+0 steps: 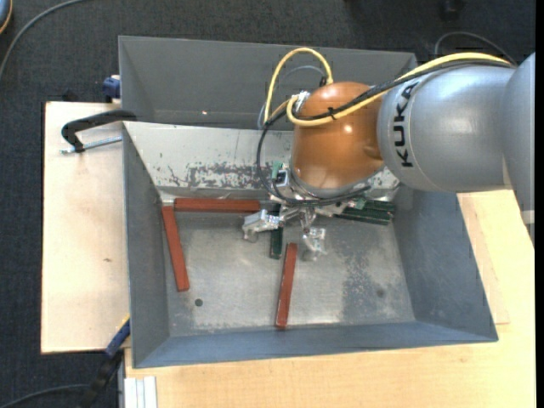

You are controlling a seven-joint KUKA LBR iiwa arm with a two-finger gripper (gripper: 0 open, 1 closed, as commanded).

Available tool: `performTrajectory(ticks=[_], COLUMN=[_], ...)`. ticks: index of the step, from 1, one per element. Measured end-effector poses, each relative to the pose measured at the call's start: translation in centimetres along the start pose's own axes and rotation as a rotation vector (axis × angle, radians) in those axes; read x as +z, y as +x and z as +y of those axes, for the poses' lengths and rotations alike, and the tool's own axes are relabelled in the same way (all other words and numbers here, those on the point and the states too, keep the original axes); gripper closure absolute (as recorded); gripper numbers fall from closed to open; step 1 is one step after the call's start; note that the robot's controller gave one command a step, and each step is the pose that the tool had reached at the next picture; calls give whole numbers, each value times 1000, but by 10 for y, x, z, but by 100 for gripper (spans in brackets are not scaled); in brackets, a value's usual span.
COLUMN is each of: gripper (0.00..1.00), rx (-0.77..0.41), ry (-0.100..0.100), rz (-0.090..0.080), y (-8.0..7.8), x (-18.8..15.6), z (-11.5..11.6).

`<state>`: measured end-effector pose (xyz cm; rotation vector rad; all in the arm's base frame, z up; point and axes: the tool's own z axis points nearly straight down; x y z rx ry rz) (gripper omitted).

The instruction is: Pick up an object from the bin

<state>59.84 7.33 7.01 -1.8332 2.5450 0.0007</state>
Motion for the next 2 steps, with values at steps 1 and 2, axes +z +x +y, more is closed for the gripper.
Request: performTrajectory(ticks=[1, 2], gripper=[100, 100], rx=[1, -232], ry=[0, 7], rz=[-1, -4], y=[0, -30], x=[-1, -154], z=[-1, 30])
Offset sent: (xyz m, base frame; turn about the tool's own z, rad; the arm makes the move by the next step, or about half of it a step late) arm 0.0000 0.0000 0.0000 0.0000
